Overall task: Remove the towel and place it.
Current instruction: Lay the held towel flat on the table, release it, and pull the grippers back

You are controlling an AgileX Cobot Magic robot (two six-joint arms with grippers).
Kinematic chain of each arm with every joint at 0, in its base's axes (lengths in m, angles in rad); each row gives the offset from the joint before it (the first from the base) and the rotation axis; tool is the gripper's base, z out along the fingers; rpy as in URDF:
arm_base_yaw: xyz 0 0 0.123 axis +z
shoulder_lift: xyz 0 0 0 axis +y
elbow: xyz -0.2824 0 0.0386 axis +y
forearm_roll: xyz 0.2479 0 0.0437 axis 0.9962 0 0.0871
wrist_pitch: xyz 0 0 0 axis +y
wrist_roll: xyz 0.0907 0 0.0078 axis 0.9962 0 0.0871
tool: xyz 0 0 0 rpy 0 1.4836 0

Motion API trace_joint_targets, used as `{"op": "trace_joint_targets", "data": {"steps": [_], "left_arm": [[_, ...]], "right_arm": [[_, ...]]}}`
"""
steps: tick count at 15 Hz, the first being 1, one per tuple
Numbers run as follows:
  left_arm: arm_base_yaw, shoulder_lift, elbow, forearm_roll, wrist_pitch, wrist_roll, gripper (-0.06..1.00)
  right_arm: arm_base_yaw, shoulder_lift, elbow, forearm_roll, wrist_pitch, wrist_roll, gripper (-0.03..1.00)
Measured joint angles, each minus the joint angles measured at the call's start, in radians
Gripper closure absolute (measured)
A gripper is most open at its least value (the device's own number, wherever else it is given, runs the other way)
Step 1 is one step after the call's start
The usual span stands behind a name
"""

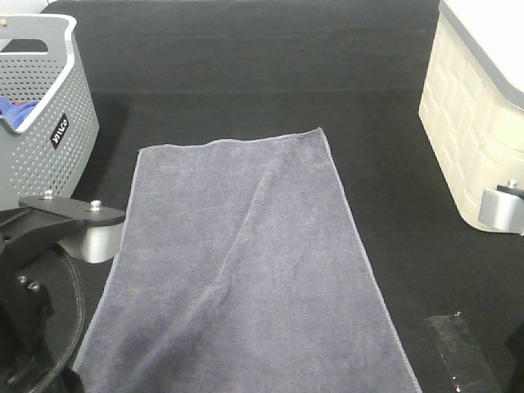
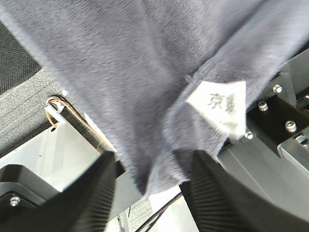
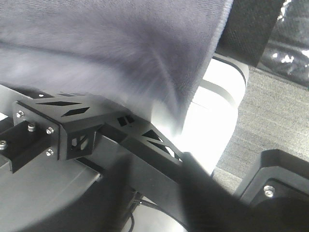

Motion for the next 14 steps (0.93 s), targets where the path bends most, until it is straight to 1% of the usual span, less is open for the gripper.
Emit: {"op": "trace_joint_targets", "data": {"steps": [1, 2, 3, 4, 5, 7, 8, 9, 10, 11, 12, 13, 14], "left_arm": [[0.000, 0.000, 0.000, 0.000, 0.000, 0.008, 0.37], [0.000, 0.000, 0.000, 0.000, 0.000, 0.008, 0.37], [0.000, 0.000, 0.000, -0.001, 0.000, 0.016, 0.33], [0.000, 0.000, 0.000, -0.006, 0.000, 0.025, 0.28], [0.000, 0.000, 0.000, -0.025, 0.000, 0.035, 0.25], [0.000, -0.009, 0.000, -0.081, 0.000, 0.041, 0.23], [0.000, -0.016, 0.000, -0.071, 0.000, 0.045, 0.23], [0.000, -0.017, 0.000, -0.036, 0.002, 0.045, 0.23], [0.000, -0.017, 0.000, -0.029, 0.002, 0.045, 0.23], [0.000, -0.017, 0.000, -0.043, 0.002, 0.045, 0.25], [0.000, -0.017, 0.000, -0.048, 0.002, 0.045, 0.32], [0.000, -0.017, 0.000, -0.048, 0.002, 0.045, 0.46], [0.000, -0.017, 0.000, -0.045, 0.002, 0.048, 0.69]], "right_arm": [[0.000, 0.000, 0.000, 0.001, 0.000, 0.011, 0.31], [0.000, 0.000, 0.000, 0.001, 0.000, 0.011, 0.31], [0.000, 0.000, 0.000, 0.001, 0.000, 0.011, 0.24], [0.000, 0.000, 0.000, 0.001, 0.000, 0.011, 0.21], [0.000, 0.000, 0.000, 0.001, 0.000, 0.011, 0.20], [0.000, -0.001, -0.012, 0.001, -0.001, 0.011, 0.20], [0.000, -0.001, -0.012, 0.002, 0.000, 0.011, 0.20], [0.000, -0.001, -0.012, 0.002, 0.000, 0.011, 0.20], [0.000, -0.001, -0.012, 0.002, 0.000, 0.011, 0.20], [0.000, -0.001, -0.012, 0.002, 0.000, 0.011, 0.20], [0.000, -0.001, -0.012, 0.002, 0.000, 0.011, 0.20], [0.000, -0.001, -0.012, 0.002, 0.000, 0.011, 0.20], [0.000, -0.001, -0.012, 0.002, 0.000, 0.011, 0.20]]}}
